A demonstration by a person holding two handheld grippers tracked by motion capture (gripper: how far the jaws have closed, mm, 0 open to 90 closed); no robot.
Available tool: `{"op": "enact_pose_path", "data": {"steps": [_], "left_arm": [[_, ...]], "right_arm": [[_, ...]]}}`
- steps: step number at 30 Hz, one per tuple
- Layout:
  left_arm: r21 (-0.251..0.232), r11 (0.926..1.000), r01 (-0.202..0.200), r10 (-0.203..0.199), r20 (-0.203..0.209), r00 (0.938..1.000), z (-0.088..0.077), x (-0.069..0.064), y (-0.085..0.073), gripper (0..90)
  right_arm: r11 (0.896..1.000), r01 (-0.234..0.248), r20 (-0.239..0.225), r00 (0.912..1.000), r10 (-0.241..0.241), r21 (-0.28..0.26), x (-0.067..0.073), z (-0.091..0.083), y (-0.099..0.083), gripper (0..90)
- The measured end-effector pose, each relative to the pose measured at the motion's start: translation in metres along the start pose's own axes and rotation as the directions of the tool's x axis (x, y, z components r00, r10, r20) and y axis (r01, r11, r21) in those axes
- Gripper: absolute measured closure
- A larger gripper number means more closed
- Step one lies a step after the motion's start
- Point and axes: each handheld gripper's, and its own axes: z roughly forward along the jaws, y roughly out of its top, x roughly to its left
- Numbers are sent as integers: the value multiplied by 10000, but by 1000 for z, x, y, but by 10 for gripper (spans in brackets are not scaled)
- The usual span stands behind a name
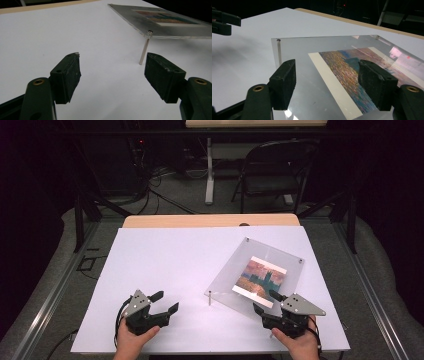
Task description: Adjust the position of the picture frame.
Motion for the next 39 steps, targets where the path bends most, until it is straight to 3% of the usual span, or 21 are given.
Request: {"op": "enact_pose_path", "data": {"steps": [8,13,15,20,24,30,39], "left_arm": [[293,9995,115,-121,237,9996,6,-1,-2,304],[544,9985,-43,16,495,9988,12,-5,-3,324],[556,9983,-157,133,420,9990,14,-7,-2,326],[395,9989,-243,221,551,9982,23,-12,2,333],[656,9976,-236,189,700,9974,33,-14,3,347],[1103,9939,3,-128,1124,9936,49,-17,3,427],[1396,9901,-158,-80,1685,9857,76,-27,10,527]], "right_arm": [[9999,-22,-100,9999,21,-101,-1,-2,-1,333],[9995,-310,-311,9990,309,-15,-1,0,-3,345],[9992,-392,-285,9988,390,-54,-1,-1,-3,348],[9990,-404,-217,9990,399,-205,-1,-4,-3,350],[9984,-420,-223,9989,412,-368,-1,-5,-2,360],[9984,-504,-302,9983,497,-240,-2,-4,-3,373],[9971,-650,-289,9975,638,-401,-2,-6,-2,376]]}}
